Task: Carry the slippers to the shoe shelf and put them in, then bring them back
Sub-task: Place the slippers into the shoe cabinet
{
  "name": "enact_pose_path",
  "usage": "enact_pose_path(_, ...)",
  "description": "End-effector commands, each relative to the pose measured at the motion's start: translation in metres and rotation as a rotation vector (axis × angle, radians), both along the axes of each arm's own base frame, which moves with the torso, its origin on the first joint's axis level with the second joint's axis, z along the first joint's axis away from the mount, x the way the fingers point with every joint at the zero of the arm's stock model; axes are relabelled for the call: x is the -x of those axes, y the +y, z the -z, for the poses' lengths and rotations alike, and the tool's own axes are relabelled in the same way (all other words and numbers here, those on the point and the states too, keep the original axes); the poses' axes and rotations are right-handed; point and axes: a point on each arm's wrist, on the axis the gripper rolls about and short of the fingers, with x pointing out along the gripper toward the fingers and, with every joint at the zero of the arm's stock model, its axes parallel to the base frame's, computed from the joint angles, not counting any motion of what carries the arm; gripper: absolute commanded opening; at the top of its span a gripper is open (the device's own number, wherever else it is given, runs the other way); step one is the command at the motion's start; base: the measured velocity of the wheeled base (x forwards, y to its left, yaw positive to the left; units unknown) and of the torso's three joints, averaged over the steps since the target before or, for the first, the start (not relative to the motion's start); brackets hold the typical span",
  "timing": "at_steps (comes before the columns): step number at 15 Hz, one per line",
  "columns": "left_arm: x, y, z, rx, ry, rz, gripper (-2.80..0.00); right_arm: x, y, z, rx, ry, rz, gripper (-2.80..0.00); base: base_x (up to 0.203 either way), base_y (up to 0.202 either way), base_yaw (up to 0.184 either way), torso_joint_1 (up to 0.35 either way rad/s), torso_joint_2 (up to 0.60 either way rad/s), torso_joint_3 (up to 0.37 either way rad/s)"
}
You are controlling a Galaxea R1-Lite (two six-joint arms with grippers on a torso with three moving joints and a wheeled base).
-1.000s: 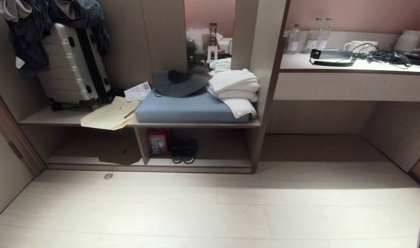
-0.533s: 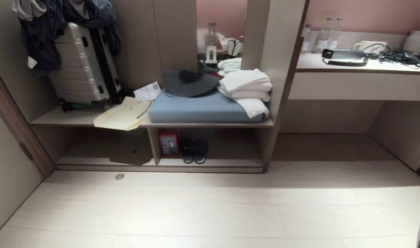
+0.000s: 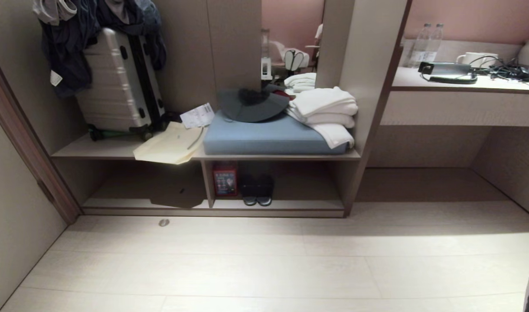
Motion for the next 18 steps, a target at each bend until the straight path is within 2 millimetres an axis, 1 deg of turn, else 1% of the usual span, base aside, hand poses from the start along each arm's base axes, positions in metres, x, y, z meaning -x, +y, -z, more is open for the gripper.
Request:
enact_pose_path(1,-0.0001,0.0000,0.0000,-0.002,0.001,0.001,-2.80,0.0000,0.0000,0.0000,0.001,0.000,0.000,-2.80,0.000,0.000,0.000,0.000,0.00,0.000)
enact_pose_path(4,-0.0001,0.0000,0.0000,-0.003,0.000,-0.001,-2.80,0.0000,0.0000,0.0000,0.001,0.000,0.001,-2.80,0.000,0.000,0.000,0.000,0.00,0.000)
enact_pose_path(5,0.0000,0.0001,0.0000,-0.004,0.000,-0.002,-2.80,0.0001,0.0000,0.0000,-0.001,-0.002,0.000,-2.80,0.133,-0.001,0.005,-0.001,0.00,0.007)
enact_pose_path(18,0.0000,0.0001,0.0006,-0.009,0.005,-0.005,-2.80,-0.0001,0.0000,0.0003,0.000,0.001,0.000,-2.80,0.195,0.000,0.000,0.002,0.00,0.002)
